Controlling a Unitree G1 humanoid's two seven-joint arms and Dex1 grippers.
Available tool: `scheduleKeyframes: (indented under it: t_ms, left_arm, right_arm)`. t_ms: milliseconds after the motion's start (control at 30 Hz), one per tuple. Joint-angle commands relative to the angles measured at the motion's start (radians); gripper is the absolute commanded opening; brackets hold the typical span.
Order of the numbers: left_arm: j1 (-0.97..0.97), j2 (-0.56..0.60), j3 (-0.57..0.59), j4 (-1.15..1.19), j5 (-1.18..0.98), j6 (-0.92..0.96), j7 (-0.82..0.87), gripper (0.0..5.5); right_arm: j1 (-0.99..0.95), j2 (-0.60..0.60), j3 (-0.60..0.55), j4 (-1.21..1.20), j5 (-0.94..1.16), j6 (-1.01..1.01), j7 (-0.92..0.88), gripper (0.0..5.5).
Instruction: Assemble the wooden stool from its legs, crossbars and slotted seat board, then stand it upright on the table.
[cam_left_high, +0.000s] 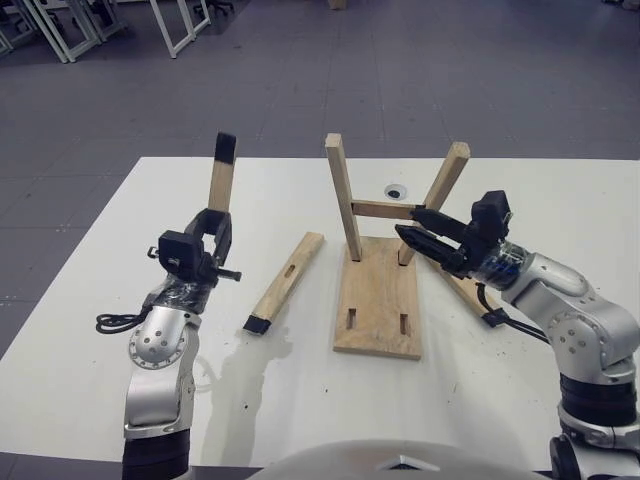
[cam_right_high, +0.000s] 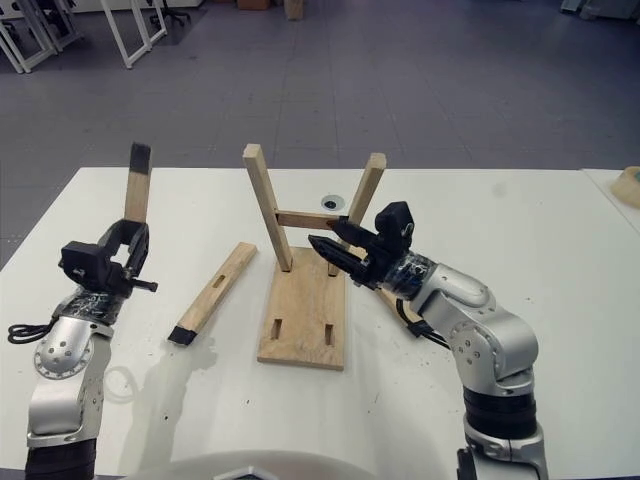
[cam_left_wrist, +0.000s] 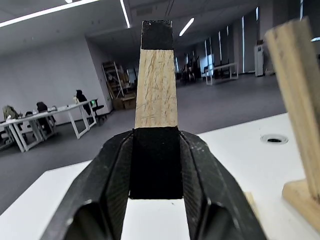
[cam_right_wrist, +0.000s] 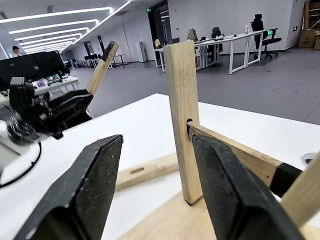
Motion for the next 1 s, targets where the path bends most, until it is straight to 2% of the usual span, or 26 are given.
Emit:
scheduleKeyframes:
  t_ms: [33, 133, 233, 500, 867, 967, 1000]
  left_arm:
    - [-0.09, -0.001, -0.123, -0.095, 0.003, 0.022, -0.048, 1.29]
    - [-0.202, 0.02, -0.245, -0.093, 0.048, 0.032, -0.12, 1.29]
    - [-0.257, 0.01, -0.319, -0.077, 0.042, 0.053, -0.164, 1.29]
    - [-0.265, 0.045, -0.376, -0.053, 0.059, 0.06, -0.231, 1.29]
    - [-0.267, 0.081, -0.368, -0.01, 0.116, 0.028, -0.236, 1.29]
    - [-0.268, 0.084, -0.369, -0.001, 0.123, 0.02, -0.233, 1.29]
    - [-0.27, 0.084, -0.37, 0.004, 0.124, 0.017, -0.232, 1.29]
  right_arm:
    - [-0.077, 0.063, -0.08, 0.041, 0.217, 0.101, -0.107, 3.03]
    - [-0.132, 0.091, -0.12, 0.073, 0.396, 0.143, -0.196, 3.03]
    - [-0.181, 0.092, -0.123, 0.089, 0.515, 0.155, -0.252, 3.03]
    - [-0.274, 0.076, -0.095, 0.131, 0.597, 0.128, -0.28, 3.03]
    - [-0.298, 0.055, -0.093, 0.163, 0.569, 0.094, -0.286, 0.91]
    - [-0.294, 0.052, -0.076, 0.172, 0.505, 0.083, -0.286, 0.41]
    - [-0.293, 0.051, -0.072, 0.174, 0.49, 0.079, -0.281, 0.41]
